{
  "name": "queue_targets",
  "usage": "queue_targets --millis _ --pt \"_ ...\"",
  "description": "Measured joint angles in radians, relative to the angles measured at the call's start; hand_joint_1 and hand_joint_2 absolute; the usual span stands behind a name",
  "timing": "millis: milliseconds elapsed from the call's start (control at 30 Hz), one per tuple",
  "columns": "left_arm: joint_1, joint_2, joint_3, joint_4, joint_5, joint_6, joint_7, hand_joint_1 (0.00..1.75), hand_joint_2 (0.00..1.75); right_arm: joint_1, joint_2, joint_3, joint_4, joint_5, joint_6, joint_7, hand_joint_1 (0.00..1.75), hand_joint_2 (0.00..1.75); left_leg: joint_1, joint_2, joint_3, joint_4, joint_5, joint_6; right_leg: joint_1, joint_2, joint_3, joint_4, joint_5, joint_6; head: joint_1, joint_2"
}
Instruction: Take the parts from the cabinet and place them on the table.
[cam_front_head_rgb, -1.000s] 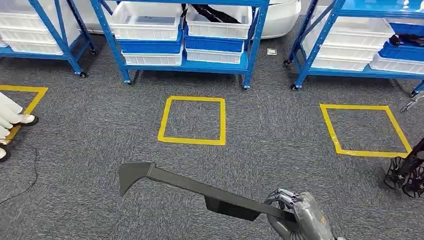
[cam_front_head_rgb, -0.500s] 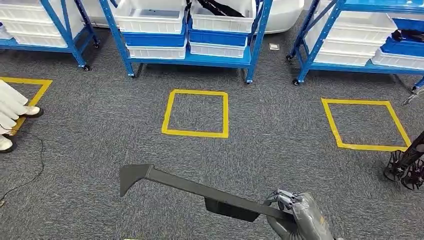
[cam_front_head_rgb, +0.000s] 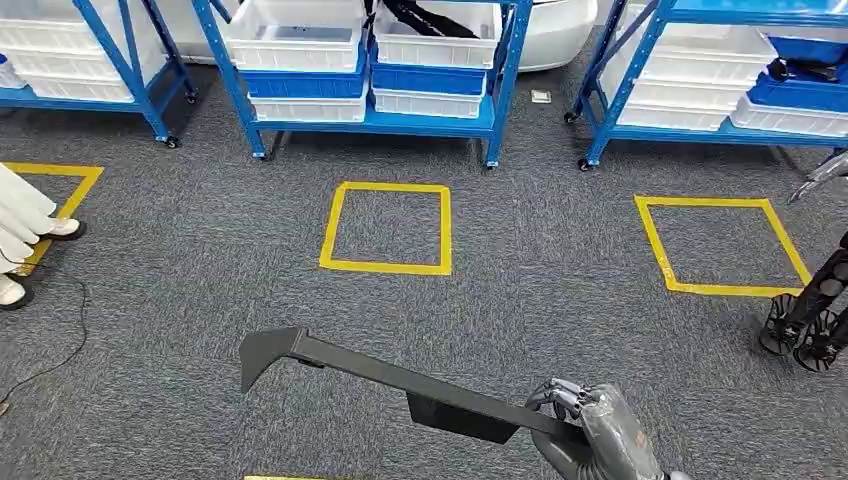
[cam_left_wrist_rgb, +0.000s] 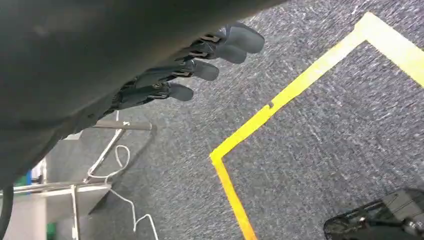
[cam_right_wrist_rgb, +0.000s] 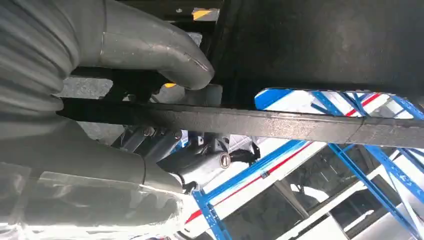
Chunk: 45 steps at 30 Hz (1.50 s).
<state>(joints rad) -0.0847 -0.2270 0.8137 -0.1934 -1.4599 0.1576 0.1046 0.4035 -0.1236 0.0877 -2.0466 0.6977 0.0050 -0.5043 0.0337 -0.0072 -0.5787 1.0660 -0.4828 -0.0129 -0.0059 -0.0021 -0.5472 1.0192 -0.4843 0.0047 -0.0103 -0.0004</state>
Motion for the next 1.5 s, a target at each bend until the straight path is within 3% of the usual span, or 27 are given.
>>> queue_targets --millis 100,133,200,267,300,333,367,400,433,467,500,600,633,667,700,767,800,833,867,933,967,1000,1033,1100,1233,1500 --pt "0.000 0.000 0.000 0.000 0.000 -0.001 0.000 0.00 0.00 0.002 -0.001 0.000 0.000 0.000 0.000 0.001 1.75 1.75 -0.018 0.001 -0.013 0.000 0.012 0.022 0.002 0.000 -0.011 -0.008 0.014 0.023 0.002 0.000" --pt "0.000 -0.002 0.000 0.000 0.000 -0.001 0.001 0.00 0.00 0.004 -0.002 0.000 0.000 0.000 0.000 0.002 1.75 1.75 -0.012 0.002 -0.013 -0.013 0.023 0.037 -0.001 0.000 -0.015 -0.003 0.010 0.025 0.002 0.000" --pt "-0.002 -0.002 0.000 0.000 0.000 0.001 0.001 0.00 0.00 0.006 -0.003 0.002 0.000 -0.001 0.000 0.004 1.75 1.75 -0.013 0.003 -0.024 -0.019 0.035 0.056 -0.009 0.001 -0.056 0.072 -0.045 0.021 0.008 0.000" --pt "-0.002 -0.002 0.000 0.000 0.000 0.000 0.001 0.00 0.00 0.008 -0.005 0.002 0.000 0.000 0.000 0.004 1.75 1.75 -0.015 0.004 -0.043 -0.018 0.047 0.059 -0.015 0.000 -0.132 0.244 -0.121 0.023 0.008 0.000" --pt "-0.001 -0.002 0.000 0.000 0.000 -0.002 0.001 0.00 0.00 0.009 -0.005 0.002 0.000 -0.001 0.000 0.005 1.75 1.75 -0.016 0.005 -0.051 -0.018 0.053 0.058 -0.015 0.001 -0.152 0.296 -0.138 0.028 0.008 0.000" --pt "-0.001 -0.002 0.000 0.000 0.000 -0.004 0.001 0.00 0.00 0.010 -0.005 0.002 0.000 -0.003 0.001 0.007 1.75 1.75 -0.017 0.005 -0.059 -0.018 0.060 0.057 -0.014 0.001 -0.147 0.299 -0.137 0.035 0.009 0.000" --pt "-0.001 -0.002 0.000 0.000 0.002 -0.005 0.000 0.00 0.00 0.010 -0.006 0.002 0.000 -0.007 0.004 0.009 1.75 1.75 -0.018 0.004 -0.066 -0.018 0.067 0.055 -0.014 0.001 -0.116 0.257 -0.122 0.042 0.008 0.000" --pt "-0.001 -0.002 0.000 0.000 0.003 -0.005 0.000 0.00 0.00 0.010 -0.006 0.002 0.000 -0.009 0.006 0.011 1.75 1.75 -0.018 0.003 -0.072 -0.018 0.073 0.052 -0.013 0.001 -0.065 0.175 -0.097 0.048 0.008 0.000" --pt "-0.001 -0.002 0.000 0.000 0.007 -0.005 0.000 0.00 0.00 0.007 -0.006 0.002 0.000 -0.010 0.007 0.011 1.75 1.75 -0.018 0.003 -0.078 -0.018 0.081 0.048 -0.012 0.000 0.011 0.054 -0.066 0.050 0.008 0.000" --pt "-0.001 -0.002 0.001 0.000 0.009 -0.005 0.000 0.00 0.00 0.002 -0.007 0.002 0.000 -0.011 0.008 0.011 1.75 1.75 -0.017 0.003 -0.079 -0.018 0.088 0.044 -0.010 -0.001 0.066 -0.034 -0.059 0.038 0.008 0.000" --pt "0.000 -0.003 0.001 0.000 0.009 -0.005 0.000 0.00 0.00 -0.001 -0.007 0.002 0.000 -0.012 0.010 0.013 1.75 1.75 -0.020 0.003 -0.077 -0.022 0.092 0.035 0.003 -0.001 0.049 -0.031 -0.053 0.026 0.008 0.000" --pt "-0.002 -0.005 0.001 0.000 0.011 -0.005 -0.002 0.00 0.00 -0.007 -0.008 0.002 0.000 -0.016 0.015 0.012 1.75 1.75 -0.013 0.003 -0.075 -0.037 0.108 0.013 0.014 0.001 0.043 -0.036 -0.037 -0.002 0.010 0.000" --pt "-0.001 -0.005 0.001 0.000 0.013 -0.005 -0.002 0.00 0.00 -0.010 -0.008 0.002 0.000 -0.016 0.016 0.010 1.75 1.75 -0.014 0.003 -0.077 -0.039 0.114 0.005 0.004 0.001 0.042 -0.049 -0.018 -0.013 0.011 0.000" --pt "0.000 -0.005 0.002 0.000 0.018 -0.005 -0.002 0.00 0.00 -0.015 -0.005 0.003 0.003 -0.015 0.019 0.010 1.75 1.75 -0.009 0.003 -0.087 -0.019 0.090 0.002 -0.014 -0.002 0.043 -0.054 -0.005 -0.017 0.005 0.000" --pt "0.000 -0.004 0.002 0.000 0.018 -0.005 -0.003 0.00 0.00 -0.021 -0.003 0.005 0.004 -0.015 0.019 0.008 1.75 1.75 -0.010 0.003 -0.105 0.034 0.037 0.002 -0.013 -0.001 0.041 -0.053 0.003 -0.032 0.005 0.000" --pt "0.001 -0.003 0.003 0.000 0.019 -0.005 -0.006 0.00 0.00 -0.031 -0.002 0.005 0.011 -0.013 0.025 0.008 1.75 1.75 -0.010 0.003 -0.161 0.195 -0.060 -0.007 -0.010 -0.002 0.032 -0.052 0.011 -0.037 0.004 0.000" --pt "0.001 -0.003 0.003 0.000 0.021 -0.005 -0.007 0.00 0.00 -0.036 -0.001 0.005 0.015 -0.013 0.026 0.008 1.75 1.75 -0.010 0.003 -0.183 0.268 -0.091 -0.011 -0.008 -0.003 0.025 -0.050 0.016 -0.035 0.003 0.000" --pt "0.003 -0.002 0.004 0.000 0.021 -0.005 -0.008 0.00 0.00 -0.038 0.001 0.005 0.019 -0.012 0.026 0.008 1.75 1.75 -0.010 0.003 -0.180 0.286 -0.093 -0.012 -0.008 -0.003 0.021 -0.048 0.018 -0.033 0.003 0.000" --pt "0.004 -0.002 0.004 0.000 0.021 -0.005 -0.008 0.00 0.00 -0.040 0.003 0.006 0.023 -0.011 0.026 0.008 1.75 1.75 -0.009 0.003 -0.153 0.258 -0.078 -0.011 -0.008 -0.003 0.018 -0.045 0.020 -0.034 0.003 0.000" --pt "0.004 -0.001 0.005 0.000 0.021 -0.005 -0.009 0.00 0.00 -0.045 0.004 0.006 0.029 -0.010 0.026 0.008 1.75 1.75 -0.008 0.004 -0.042 0.089 -0.012 -0.008 -0.008 -0.002 0.013 -0.035 0.019 -0.033 0.003 0.000" --pt "0.003 0.000 0.005 0.000 0.022 -0.006 -0.010 0.00 0.00 -0.048 0.004 0.006 0.031 -0.010 0.027 0.008 1.75 1.75 -0.008 0.003 0.013 0.004 0.008 -0.002 -0.006 -0.001 0.011 -0.027 0.017 -0.030 0.003 0.000" --pt "0.003 0.001 0.005 0.000 0.025 -0.007 -0.011 0.00 0.00 -0.051 0.004 0.006 0.034 -0.009 0.027 0.008 1.75 1.75 -0.014 0.003 0.018 -0.014 -0.003 0.006 0.006 -0.002 0.002 -0.019 0.014 -0.025 0.003 0.000" --pt "0.003 0.000 0.005 0.000 0.031 -0.008 -0.014 0.00 0.00 -0.053 0.004 0.006 0.037 -0.008 0.028 0.008 1.75 1.75 -0.014 0.004 0.014 -0.017 0.003 0.013 0.008 -0.001 -0.001 -0.019 0.016 -0.018 0.007 0.000" --pt "0.004 -0.002 0.006 0.000 0.033 -0.008 -0.018 0.00 0.00 -0.058 0.003 0.006 0.042 -0.008 0.030 0.008 1.75 1.75 -0.017 0.004 0.009 -0.021 0.009 0.013 0.017 -0.002 -0.010 -0.015 0.015 -0.015 0.007 0.000" --pt "0.004 -0.002 0.011 0.000 0.035 -0.009 -0.025 0.00 0.00 -0.066 0.003 0.007 0.051 -0.008 0.033 0.008 1.75 1.75 -0.029 0.003 -0.001 -0.021 0.016 0.025 0.015 -0.002 -0.017 -0.016 0.023 -0.001 0.006 0.000" --pt "0.004 -0.003 0.019 0.000 0.034 -0.017 -0.030 0.00 0.00 -0.067 -0.001 0.002 0.058 -0.120 0.087 -0.026 1.75 1.75 -0.033 0.003 -0.007 -0.020 0.022 0.034 0.012 -0.002 -0.024 -0.017 0.029 0.008 0.005 0.000"
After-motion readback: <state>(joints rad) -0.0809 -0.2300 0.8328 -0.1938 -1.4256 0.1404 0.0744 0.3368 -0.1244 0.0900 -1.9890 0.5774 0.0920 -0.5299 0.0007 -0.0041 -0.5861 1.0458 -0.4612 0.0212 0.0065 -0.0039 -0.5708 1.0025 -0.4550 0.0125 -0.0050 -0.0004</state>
